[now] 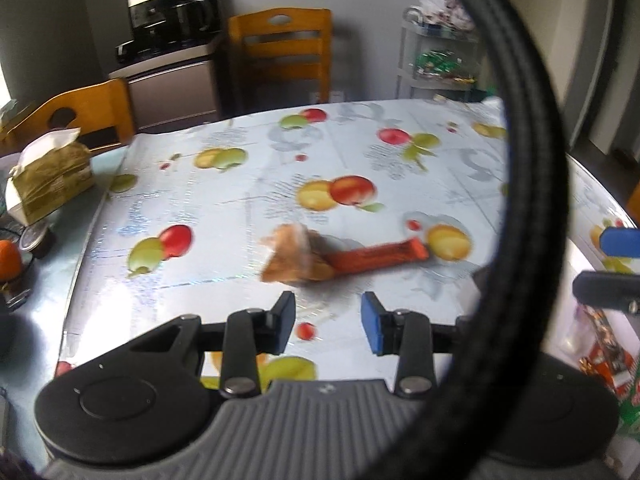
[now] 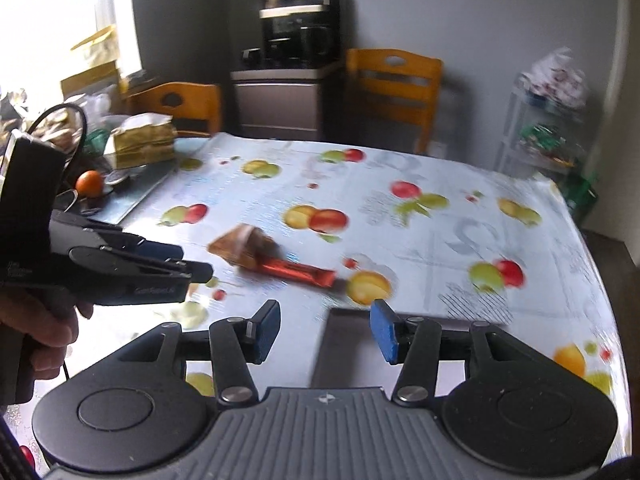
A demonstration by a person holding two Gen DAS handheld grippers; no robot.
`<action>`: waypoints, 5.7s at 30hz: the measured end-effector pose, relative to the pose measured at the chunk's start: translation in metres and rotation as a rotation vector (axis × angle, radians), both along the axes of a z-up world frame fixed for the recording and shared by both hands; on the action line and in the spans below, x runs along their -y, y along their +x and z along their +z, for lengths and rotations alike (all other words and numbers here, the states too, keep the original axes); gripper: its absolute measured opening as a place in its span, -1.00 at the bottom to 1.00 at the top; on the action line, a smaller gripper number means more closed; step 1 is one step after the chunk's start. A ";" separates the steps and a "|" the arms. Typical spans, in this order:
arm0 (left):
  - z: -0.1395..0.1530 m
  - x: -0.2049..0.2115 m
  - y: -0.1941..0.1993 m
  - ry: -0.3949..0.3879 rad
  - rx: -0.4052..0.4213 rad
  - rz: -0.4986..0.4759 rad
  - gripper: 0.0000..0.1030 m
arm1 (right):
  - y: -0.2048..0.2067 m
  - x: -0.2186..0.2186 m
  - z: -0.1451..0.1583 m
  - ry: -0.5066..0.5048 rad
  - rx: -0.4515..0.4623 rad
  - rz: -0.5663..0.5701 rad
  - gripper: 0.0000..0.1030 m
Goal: Organize snacks
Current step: 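Move both tools toward the tan pastry packet and orange chocolate bar, then grasp the tan pastry packet with the left tool while the right tool grasps the orange bar, then lift the pastry packet and orange bar and carry them over the tray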
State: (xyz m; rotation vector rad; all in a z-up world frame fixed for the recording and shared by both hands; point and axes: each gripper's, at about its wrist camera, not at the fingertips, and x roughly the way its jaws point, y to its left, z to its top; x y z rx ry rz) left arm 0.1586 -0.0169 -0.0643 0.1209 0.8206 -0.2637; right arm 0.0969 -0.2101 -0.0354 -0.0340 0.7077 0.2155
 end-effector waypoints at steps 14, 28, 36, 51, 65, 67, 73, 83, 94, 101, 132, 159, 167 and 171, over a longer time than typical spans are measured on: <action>-0.013 -0.008 0.068 -0.010 -0.003 0.055 -0.33 | 0.061 -0.039 -0.032 -0.080 -0.052 0.203 -0.01; -0.026 0.005 0.099 -0.005 -0.026 0.079 -0.32 | 0.102 -0.047 -0.041 -0.140 -0.046 0.269 0.02; -0.037 0.008 0.114 0.010 -0.051 0.099 -0.32 | 0.126 -0.058 -0.059 -0.191 -0.073 0.335 0.06; -0.061 0.017 0.135 0.014 -0.112 0.175 -0.32 | 0.150 -0.061 -0.084 -0.204 -0.111 0.354 0.08; -0.071 0.015 0.141 0.006 -0.119 0.186 -0.23 | 0.163 -0.066 -0.107 -0.195 -0.122 0.388 0.20; -0.072 0.014 0.141 0.003 -0.117 0.185 -0.23 | 0.164 -0.068 -0.110 -0.194 -0.111 0.394 0.32; -0.075 0.009 0.140 -0.020 -0.110 0.184 -0.23 | 0.171 -0.069 -0.119 -0.181 -0.117 0.385 0.33; -0.076 0.002 0.139 -0.051 -0.105 0.174 -0.22 | 0.174 -0.071 -0.123 -0.176 -0.124 0.384 0.22; -0.077 -0.012 0.133 -0.080 -0.121 0.144 -0.22 | 0.168 -0.076 -0.121 -0.210 -0.126 0.401 0.01; -0.077 -0.021 0.125 -0.087 -0.127 0.151 -0.25 | 0.162 -0.079 -0.119 -0.239 -0.135 0.413 -0.20; -0.070 -0.040 0.058 -0.084 -0.110 0.141 -0.37 | 0.113 -0.096 -0.114 -0.281 -0.212 0.395 -0.46; -0.057 -0.038 0.009 -0.065 -0.093 0.103 -0.47 | 0.100 -0.090 -0.111 -0.234 -0.189 0.335 -0.57; -0.066 -0.035 0.005 -0.045 -0.105 0.097 -0.48 | 0.088 -0.085 -0.107 -0.196 -0.189 0.299 -0.57; -0.066 -0.037 0.005 -0.055 -0.109 0.112 -0.51 | 0.083 -0.082 -0.104 -0.171 -0.175 0.278 -0.57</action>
